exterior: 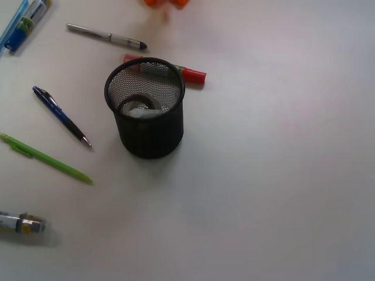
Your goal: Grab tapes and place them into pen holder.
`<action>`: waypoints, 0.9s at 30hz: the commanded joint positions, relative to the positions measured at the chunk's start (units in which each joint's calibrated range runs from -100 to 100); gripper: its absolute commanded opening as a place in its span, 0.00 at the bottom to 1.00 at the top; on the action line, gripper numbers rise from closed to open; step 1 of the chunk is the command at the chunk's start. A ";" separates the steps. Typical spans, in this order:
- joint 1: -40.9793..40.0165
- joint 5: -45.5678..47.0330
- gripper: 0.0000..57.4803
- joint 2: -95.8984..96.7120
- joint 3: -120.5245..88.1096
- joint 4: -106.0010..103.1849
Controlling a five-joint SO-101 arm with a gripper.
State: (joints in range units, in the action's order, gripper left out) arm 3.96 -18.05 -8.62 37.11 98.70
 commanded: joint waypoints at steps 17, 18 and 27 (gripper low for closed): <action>-4.89 17.73 0.03 -74.04 -122.43 -73.07; -5.87 18.61 0.03 -75.91 -124.52 -72.46; -8.26 21.78 0.00 -90.78 -130.95 -51.11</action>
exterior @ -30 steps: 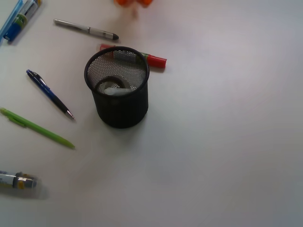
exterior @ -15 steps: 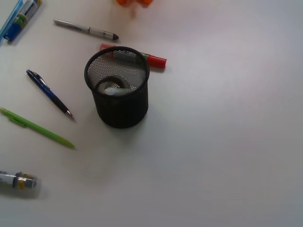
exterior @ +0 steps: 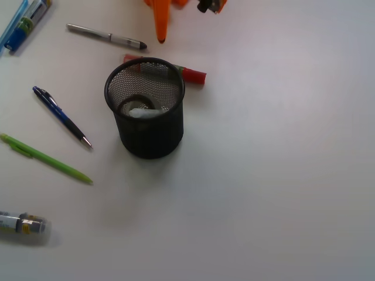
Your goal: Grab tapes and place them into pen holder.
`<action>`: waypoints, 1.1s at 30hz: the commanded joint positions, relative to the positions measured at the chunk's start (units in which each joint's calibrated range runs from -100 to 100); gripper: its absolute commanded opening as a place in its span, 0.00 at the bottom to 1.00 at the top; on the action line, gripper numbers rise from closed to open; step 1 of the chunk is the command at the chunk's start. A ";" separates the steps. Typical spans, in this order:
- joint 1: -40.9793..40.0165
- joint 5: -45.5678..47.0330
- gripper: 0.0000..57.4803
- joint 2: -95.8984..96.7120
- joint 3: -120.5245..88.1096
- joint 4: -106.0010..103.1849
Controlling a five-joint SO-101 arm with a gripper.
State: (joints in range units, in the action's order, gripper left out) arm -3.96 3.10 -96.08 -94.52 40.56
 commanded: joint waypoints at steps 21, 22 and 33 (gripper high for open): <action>0.03 -3.76 0.00 -2.30 1.58 20.07; 0.03 -3.76 0.00 -2.30 1.58 20.07; 0.03 -3.76 0.00 -2.30 1.68 20.07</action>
